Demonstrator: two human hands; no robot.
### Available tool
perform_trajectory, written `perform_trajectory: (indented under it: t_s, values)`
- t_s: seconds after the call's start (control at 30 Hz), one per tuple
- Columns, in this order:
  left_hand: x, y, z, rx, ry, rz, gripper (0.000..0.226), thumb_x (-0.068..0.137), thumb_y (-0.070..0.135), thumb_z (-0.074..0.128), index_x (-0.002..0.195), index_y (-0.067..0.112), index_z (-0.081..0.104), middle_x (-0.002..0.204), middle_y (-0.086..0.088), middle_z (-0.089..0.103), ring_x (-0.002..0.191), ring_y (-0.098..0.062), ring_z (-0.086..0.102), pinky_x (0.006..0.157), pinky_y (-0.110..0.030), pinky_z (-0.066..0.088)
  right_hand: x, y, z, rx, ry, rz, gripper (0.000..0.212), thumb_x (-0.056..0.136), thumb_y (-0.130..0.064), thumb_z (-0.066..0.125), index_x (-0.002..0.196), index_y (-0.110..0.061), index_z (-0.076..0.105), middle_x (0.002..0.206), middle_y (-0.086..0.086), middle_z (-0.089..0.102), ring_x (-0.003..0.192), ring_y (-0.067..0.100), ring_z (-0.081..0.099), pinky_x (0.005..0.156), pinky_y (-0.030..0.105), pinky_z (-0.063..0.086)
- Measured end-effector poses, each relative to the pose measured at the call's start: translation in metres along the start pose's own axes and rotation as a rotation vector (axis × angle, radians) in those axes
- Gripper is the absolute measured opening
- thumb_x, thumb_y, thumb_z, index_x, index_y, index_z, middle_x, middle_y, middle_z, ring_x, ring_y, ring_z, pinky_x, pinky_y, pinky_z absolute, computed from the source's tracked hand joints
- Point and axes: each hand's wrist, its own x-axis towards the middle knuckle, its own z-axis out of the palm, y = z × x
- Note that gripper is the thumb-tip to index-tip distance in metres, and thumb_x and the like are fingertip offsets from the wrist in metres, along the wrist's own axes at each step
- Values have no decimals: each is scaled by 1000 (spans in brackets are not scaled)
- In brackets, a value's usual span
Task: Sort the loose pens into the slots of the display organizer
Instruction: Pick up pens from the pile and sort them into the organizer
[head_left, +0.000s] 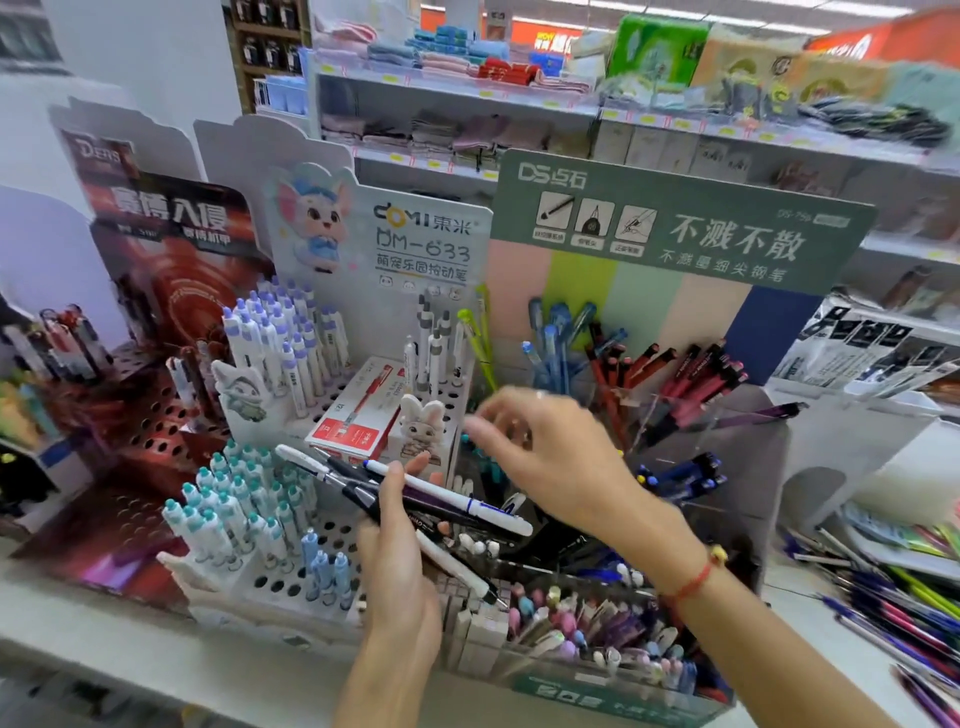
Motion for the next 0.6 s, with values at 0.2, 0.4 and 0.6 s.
perform_trajectory:
  t_s: [0.2, 0.4, 0.6]
  values:
    - [-1, -11, 11, 144, 37, 47, 31, 99, 28, 47, 87, 12, 70, 81, 0, 75, 77, -11, 68, 71, -27, 49, -68, 13, 15, 176, -90, 158, 23, 92, -40, 59, 109, -29, 71, 76, -10, 68, 64, 9, 59, 59, 32, 50]
    - [-16, -30, 15, 235, 34, -63, 30, 98, 38, 47, 95, 10, 58, 86, -9, 68, 79, -19, 67, 69, -32, 53, -101, 17, 0, 328, 273, 211, 19, 85, -30, 69, 103, -28, 74, 88, -18, 71, 83, 2, 64, 71, 20, 52]
    - [-11, -27, 3, 214, 3, -80, 34, 99, 28, 45, 79, 12, 67, 68, 1, 73, 81, -18, 68, 71, -31, 49, -99, 40, -40, 410, 435, 310, 10, 87, -17, 68, 91, -26, 69, 73, -8, 68, 62, 7, 61, 55, 20, 47]
